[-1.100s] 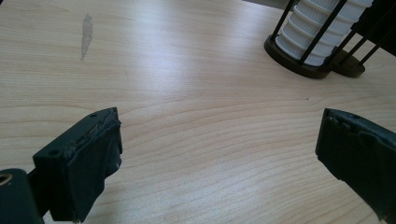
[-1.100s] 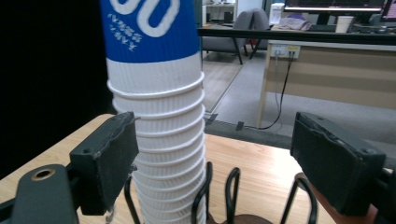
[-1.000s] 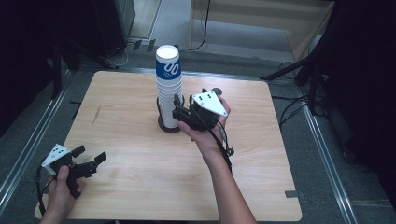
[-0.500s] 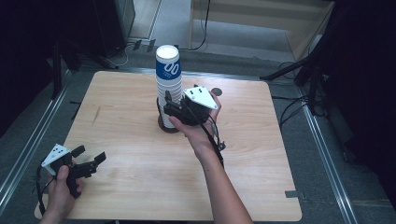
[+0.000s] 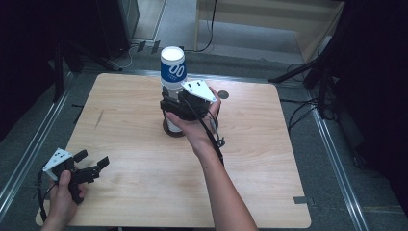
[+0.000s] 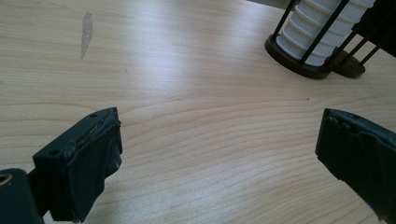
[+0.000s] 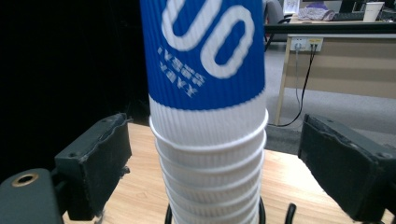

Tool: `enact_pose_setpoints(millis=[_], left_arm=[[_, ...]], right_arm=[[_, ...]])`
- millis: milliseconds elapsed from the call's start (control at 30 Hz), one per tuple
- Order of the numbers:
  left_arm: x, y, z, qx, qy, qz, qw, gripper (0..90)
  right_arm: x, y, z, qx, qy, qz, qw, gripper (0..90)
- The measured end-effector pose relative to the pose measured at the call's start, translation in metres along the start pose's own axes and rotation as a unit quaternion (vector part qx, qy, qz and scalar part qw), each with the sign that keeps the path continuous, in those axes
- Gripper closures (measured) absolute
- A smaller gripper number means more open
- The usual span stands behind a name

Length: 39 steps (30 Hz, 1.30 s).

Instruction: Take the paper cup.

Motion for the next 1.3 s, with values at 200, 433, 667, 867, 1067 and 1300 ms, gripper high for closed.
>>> enact_pose_setpoints(millis=[200, 433, 667, 867, 1067, 1300], left_arm=[[0.0, 0.0, 0.0, 0.001, 0.0, 0.0, 1.0, 1.3], [0.0, -0.001, 0.0, 0.0, 0.002, -0.001, 1.0, 1.3], [-0.001, 0.001, 0.0, 0.006, 0.002, 0.0, 1.0, 1.3], [0.0, 0.001, 0.0, 0.005, 0.001, 0.0, 1.0, 1.3], [-0.001, 0.001, 0.0, 0.003, -0.001, 0.0, 1.0, 1.3], [0.0, 0.0, 0.0, 0.004, -0.001, 0.0, 1.0, 1.3]], right_arm=[[-0.004, -0.01, -0.006, -0.005, 0.011, 0.009, 0.9999, 9.8], [-0.007, -0.021, -0.013, -0.005, 0.005, 0.035, 0.9994, 9.8], [-0.01, -0.03, -0.021, -0.002, 0.004, 0.041, 0.9992, 10.0], [-0.006, -0.039, -0.021, -0.008, -0.008, 0.054, 0.9985, 11.2], [-0.003, -0.048, -0.019, -0.017, -0.007, 0.052, 0.9985, 13.3], [-0.006, -0.052, -0.017, -0.02, 0.001, 0.056, 0.9983, 16.5]])
Point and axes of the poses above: each handheld gripper's, and its own axes: y roughly backward along the jaws, z roughly out of its underside, x roughly to its right, the point moved 5 cm from there along -y, roughly forward along the jaws, and after that the axes turned 14 degrees about y, right-handed, at the moved point
